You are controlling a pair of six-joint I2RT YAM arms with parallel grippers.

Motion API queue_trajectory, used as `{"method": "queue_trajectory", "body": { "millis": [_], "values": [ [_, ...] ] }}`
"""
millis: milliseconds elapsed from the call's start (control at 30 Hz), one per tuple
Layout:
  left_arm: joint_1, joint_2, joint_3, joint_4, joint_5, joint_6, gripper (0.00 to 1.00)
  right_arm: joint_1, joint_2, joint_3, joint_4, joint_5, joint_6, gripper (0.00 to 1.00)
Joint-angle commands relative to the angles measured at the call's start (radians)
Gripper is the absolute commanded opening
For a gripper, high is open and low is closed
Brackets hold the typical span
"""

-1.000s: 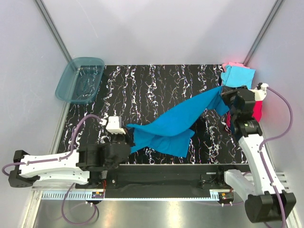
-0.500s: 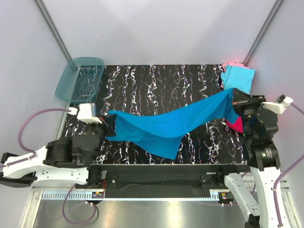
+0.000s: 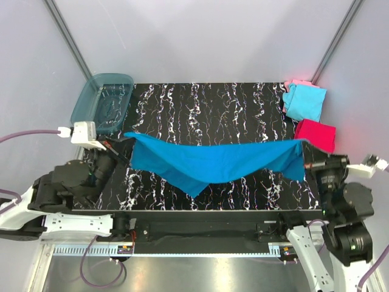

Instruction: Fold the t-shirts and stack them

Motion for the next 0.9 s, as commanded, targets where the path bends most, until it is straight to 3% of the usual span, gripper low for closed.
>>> {"method": "queue_trajectory", "body": {
  "millis": [0, 233, 433, 600, 867],
  "values": [
    [-0.004, 0.005, -0.076, -0.067, 0.023, -0.114, 0.00, 0.022, -0.062, -0.059, -0.148, 0.097, 0.058, 0.00],
    [-0.004, 0.075, -0.113, -0.095, -0.011, -0.189, 0.00, 0.023, -0.051, -0.193, -0.107, 0.084, 0.095, 0.00],
    [-0.007, 0.119, -0.001, -0.089, 0.000, -0.108, 0.00, 0.022, 0.026, -0.112, -0.016, 0.035, 0.009, 0.00],
    [-0.038, 0.148, 0.113, -0.080, 0.032, -0.048, 0.00, 0.023, 0.073, -0.017, 0.090, -0.103, -0.063, 0.00],
    [-0.113, 0.267, 0.296, 0.107, 0.041, 0.347, 0.00, 0.023, 0.200, 0.297, 0.075, -0.203, -0.232, 0.00]
  ]
}}
